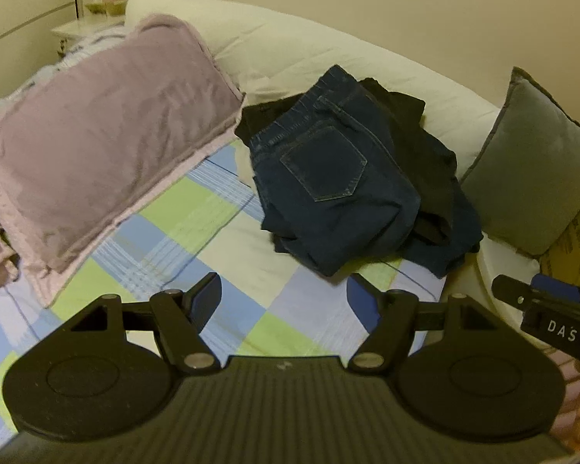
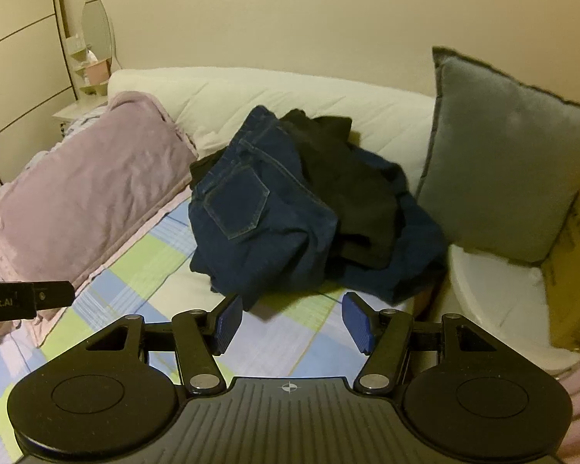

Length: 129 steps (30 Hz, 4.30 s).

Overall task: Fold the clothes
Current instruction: 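Grasp the dark blue jeans with both grippers, then lift the jeans with both grippers and drop them onto the open bed, then move both open grippers toward the jeans lying on the sheet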

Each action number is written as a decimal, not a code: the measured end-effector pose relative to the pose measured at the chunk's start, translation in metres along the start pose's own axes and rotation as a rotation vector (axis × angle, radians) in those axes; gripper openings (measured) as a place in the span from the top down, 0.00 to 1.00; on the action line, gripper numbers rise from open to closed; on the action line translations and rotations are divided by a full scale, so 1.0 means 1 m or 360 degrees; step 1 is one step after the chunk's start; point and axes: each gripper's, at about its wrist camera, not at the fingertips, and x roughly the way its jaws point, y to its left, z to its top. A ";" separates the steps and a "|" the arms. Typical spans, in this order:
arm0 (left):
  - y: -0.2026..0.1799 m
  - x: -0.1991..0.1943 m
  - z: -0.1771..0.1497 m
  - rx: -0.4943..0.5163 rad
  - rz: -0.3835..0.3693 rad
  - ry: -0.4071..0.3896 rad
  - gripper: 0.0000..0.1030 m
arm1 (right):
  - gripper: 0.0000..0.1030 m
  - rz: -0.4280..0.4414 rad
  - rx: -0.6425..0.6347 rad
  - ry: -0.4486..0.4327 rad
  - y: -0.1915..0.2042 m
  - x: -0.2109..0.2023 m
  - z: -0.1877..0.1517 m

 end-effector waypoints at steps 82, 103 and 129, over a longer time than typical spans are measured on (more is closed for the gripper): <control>0.154 -0.209 -0.055 -0.1142 0.0284 -0.1266 0.95 | 0.93 0.1837 -0.0165 0.0086 0.160 0.058 0.154; 0.097 -0.259 -0.248 -0.1148 0.0481 -0.0063 0.89 | 0.51 0.1447 -0.0860 0.0547 0.253 -0.076 -0.072; -0.057 -0.291 -0.392 -0.1660 0.1317 0.0198 0.60 | 0.51 0.1326 -0.1987 0.0604 0.155 -0.155 -0.217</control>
